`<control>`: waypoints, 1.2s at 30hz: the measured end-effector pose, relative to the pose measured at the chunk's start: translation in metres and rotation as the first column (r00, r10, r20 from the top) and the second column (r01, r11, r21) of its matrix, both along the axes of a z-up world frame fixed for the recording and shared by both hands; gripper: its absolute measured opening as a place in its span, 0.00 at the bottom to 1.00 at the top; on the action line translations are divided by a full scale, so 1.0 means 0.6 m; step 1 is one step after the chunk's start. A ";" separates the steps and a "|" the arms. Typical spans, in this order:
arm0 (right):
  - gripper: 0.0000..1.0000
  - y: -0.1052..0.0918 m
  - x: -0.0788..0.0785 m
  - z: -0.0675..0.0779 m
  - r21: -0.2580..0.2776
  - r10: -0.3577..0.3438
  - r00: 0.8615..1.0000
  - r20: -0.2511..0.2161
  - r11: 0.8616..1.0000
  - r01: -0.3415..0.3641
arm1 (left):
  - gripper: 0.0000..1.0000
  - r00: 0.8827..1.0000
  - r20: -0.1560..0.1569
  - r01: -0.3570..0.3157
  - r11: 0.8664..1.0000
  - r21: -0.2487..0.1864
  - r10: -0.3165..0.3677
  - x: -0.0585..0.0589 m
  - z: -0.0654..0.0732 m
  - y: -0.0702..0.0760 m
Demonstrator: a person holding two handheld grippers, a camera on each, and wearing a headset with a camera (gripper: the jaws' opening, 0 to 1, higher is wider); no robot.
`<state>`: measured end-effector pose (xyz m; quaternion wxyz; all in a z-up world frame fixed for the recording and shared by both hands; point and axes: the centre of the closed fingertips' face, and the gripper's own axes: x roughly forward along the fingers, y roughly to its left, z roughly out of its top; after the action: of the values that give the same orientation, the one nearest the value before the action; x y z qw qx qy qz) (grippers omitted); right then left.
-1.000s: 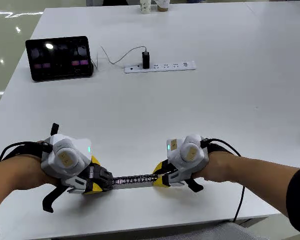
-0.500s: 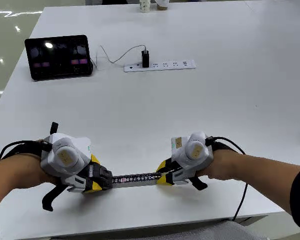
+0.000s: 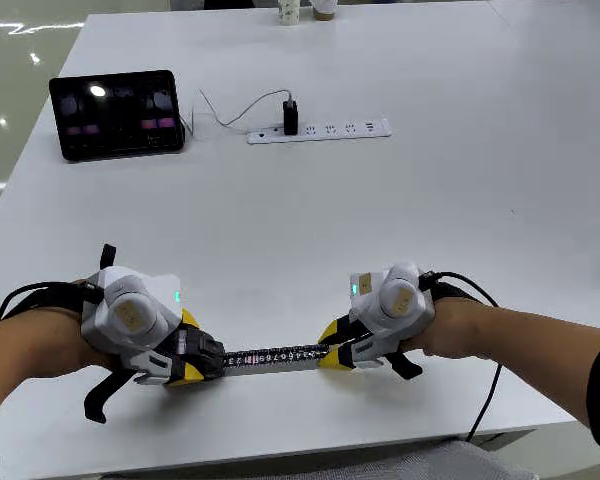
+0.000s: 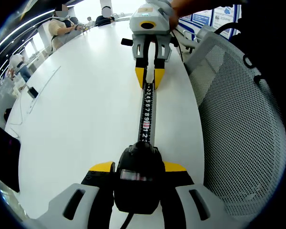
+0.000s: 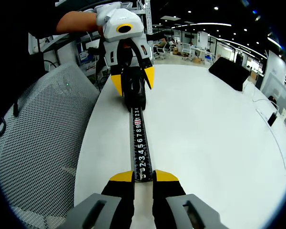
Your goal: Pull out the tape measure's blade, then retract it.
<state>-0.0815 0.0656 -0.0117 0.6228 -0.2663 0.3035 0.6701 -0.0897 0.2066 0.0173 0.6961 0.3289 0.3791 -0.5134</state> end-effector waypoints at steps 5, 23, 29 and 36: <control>0.10 -0.003 0.001 0.001 0.005 -0.005 1.000 0.001 1.000 0.005 | 0.31 1.000 0.004 -0.003 1.000 -0.003 0.003 0.000 0.000 0.001; 0.10 -0.014 0.002 0.002 0.002 -0.007 1.000 -0.001 1.000 0.007 | 0.31 1.000 0.008 -0.001 1.000 -0.004 0.001 0.000 0.001 0.001; 0.10 -0.019 0.003 0.003 0.001 -0.009 1.000 -0.004 1.000 0.009 | 0.31 1.000 0.007 -0.003 1.000 -0.006 0.003 -0.001 0.002 0.000; 0.10 -0.027 0.003 0.004 0.003 -0.009 1.000 -0.005 1.000 0.009 | 0.31 1.000 0.009 -0.003 1.000 -0.006 0.003 0.000 0.001 -0.001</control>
<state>-0.0794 0.0496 -0.0095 0.6254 -0.2623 0.3054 0.6685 -0.0899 0.2063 0.0179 0.6995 0.3284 0.3750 -0.5121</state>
